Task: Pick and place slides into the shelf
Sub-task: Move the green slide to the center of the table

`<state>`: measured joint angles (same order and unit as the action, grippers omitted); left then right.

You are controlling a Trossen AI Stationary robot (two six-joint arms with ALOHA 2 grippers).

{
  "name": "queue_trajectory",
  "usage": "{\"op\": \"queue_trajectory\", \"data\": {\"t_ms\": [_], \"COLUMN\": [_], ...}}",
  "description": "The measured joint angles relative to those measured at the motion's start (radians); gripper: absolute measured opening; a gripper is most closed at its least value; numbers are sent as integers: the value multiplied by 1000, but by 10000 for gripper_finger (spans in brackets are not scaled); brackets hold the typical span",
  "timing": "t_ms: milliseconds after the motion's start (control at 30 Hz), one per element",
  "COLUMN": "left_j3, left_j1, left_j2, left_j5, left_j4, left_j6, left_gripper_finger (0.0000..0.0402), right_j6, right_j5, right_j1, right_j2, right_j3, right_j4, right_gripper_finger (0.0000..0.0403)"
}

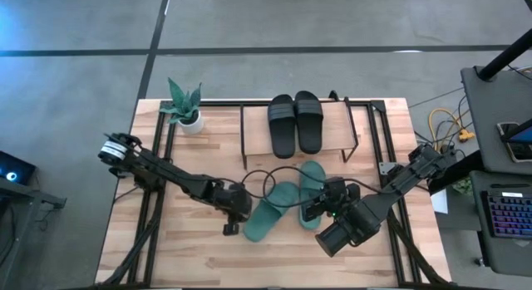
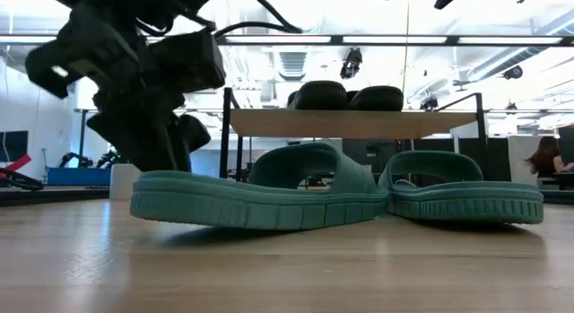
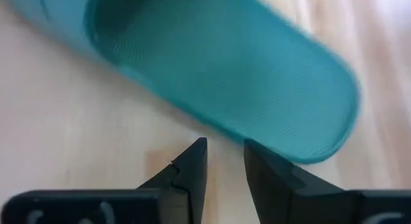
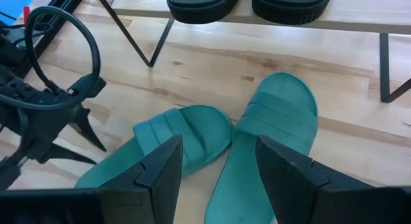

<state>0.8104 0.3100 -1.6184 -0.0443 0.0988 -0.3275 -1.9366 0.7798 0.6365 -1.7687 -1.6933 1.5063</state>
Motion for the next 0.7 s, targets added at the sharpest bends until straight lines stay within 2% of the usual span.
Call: {"op": "queue_trajectory", "data": {"t_ms": [300, 533, 700], "left_j3": [52, 140, 175], "left_j1": [-3, -25, -57], "left_j2": [-101, -177, -201], "left_j5": [-37, -54, -25], "left_j4": [-121, -116, -111], "left_j6": [2, 31, 55], "left_gripper_finger": [18, 12, 11], "right_j6": [-1, -19, -19], "right_j5": [7, 7, 7], "right_j1": [0, 0, 0], "right_j2": [0, 0, 0], "right_j3": [9, 10, 11], "right_j4": [-2, -11, -25], "right_gripper_finger": [187, 187, 187]}}
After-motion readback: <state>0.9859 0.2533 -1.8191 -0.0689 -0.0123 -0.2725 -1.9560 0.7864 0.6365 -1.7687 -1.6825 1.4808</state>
